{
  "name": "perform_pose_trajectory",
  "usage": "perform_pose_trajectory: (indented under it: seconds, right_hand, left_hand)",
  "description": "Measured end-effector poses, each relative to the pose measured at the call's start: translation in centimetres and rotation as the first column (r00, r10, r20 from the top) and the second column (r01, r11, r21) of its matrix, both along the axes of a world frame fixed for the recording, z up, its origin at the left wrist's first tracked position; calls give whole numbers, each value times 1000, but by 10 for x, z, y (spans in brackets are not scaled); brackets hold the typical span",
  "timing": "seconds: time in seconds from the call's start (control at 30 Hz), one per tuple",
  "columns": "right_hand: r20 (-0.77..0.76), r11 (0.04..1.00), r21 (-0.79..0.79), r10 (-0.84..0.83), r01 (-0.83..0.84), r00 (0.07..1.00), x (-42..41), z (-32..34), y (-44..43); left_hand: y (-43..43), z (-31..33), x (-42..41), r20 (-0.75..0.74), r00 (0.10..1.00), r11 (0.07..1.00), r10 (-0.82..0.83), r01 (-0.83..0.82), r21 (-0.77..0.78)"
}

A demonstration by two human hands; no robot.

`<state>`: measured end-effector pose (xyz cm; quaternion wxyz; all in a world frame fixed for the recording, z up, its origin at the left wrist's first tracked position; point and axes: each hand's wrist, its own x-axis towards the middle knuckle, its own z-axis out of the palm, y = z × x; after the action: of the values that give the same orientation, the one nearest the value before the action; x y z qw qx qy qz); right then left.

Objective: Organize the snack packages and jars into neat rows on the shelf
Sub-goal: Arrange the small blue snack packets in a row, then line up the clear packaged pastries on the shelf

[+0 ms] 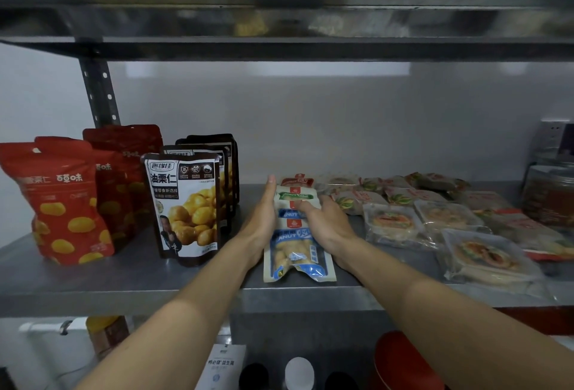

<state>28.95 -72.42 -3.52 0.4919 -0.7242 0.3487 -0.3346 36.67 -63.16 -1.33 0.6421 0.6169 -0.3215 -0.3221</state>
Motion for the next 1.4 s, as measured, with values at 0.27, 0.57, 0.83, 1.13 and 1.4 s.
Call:
perform_pose_trajectory:
  seconds: [0.27, 0.57, 0.83, 1.13, 1.4]
  right_hand:
    - [-415, 598, -779, -264, -190, 871, -52, 56, 10]
    - [-686, 592, -700, -405, -398, 604, -96, 74, -21]
    - [-867, 668, -427, -110, -609, 486, -105, 71, -83]
    - [-806, 643, -287, 240, -710, 542, -126, 60, -142]
    - [-632, 711, -437, 194, -551, 751, -103, 72, -180]
  left_hand:
    - [9, 28, 3, 895, 442, 976, -53, -167, 140]
    - [-6, 25, -20, 952, 207, 917, -224, -287, 278]
    - [-70, 31, -33, 922, 191, 888, -336, -263, 378]
    - [-146, 32, -29, 849, 230, 796, -477, -296, 528]
    - [-164, 37, -22, 791, 274, 789, -546, -149, 596]
